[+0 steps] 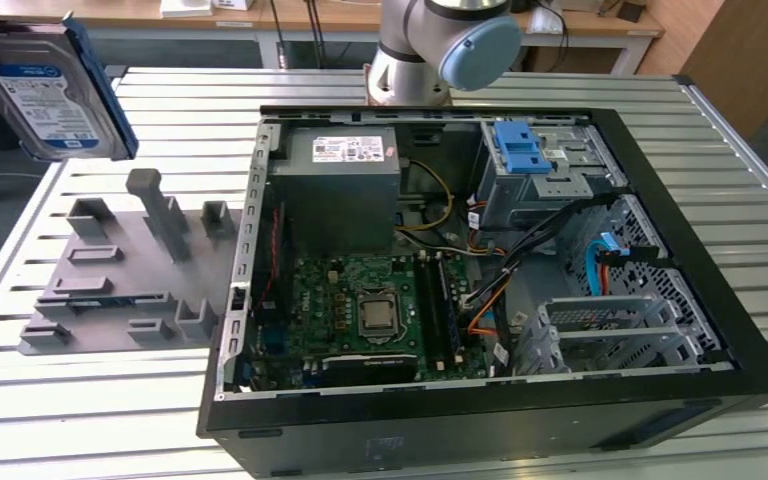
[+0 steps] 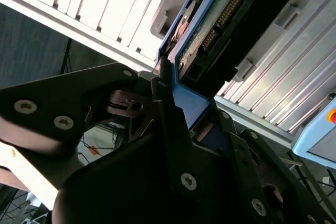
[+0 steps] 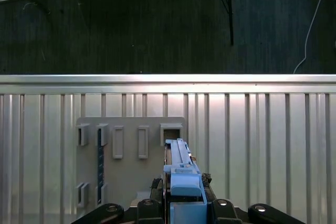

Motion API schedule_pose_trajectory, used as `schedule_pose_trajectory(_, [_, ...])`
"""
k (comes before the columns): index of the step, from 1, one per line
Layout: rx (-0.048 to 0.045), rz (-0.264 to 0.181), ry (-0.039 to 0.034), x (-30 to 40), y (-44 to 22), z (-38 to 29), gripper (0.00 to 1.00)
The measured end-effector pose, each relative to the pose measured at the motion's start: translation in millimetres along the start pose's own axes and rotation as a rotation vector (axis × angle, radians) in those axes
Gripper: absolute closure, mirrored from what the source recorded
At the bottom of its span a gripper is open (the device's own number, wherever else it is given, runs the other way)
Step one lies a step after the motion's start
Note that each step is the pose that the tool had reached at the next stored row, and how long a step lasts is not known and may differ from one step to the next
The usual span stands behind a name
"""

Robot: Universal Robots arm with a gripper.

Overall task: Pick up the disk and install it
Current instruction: 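Pick up the disk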

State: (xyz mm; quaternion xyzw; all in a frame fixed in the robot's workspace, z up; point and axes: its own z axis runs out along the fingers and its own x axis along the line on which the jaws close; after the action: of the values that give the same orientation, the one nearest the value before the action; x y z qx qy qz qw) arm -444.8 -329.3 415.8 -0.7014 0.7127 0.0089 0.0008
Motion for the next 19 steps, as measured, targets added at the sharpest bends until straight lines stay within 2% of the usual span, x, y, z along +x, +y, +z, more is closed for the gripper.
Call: schedule_pose_trajectory(19, [-0.0001, 0.0, 0.0, -0.3, 0.2, -18.6, 0.64])
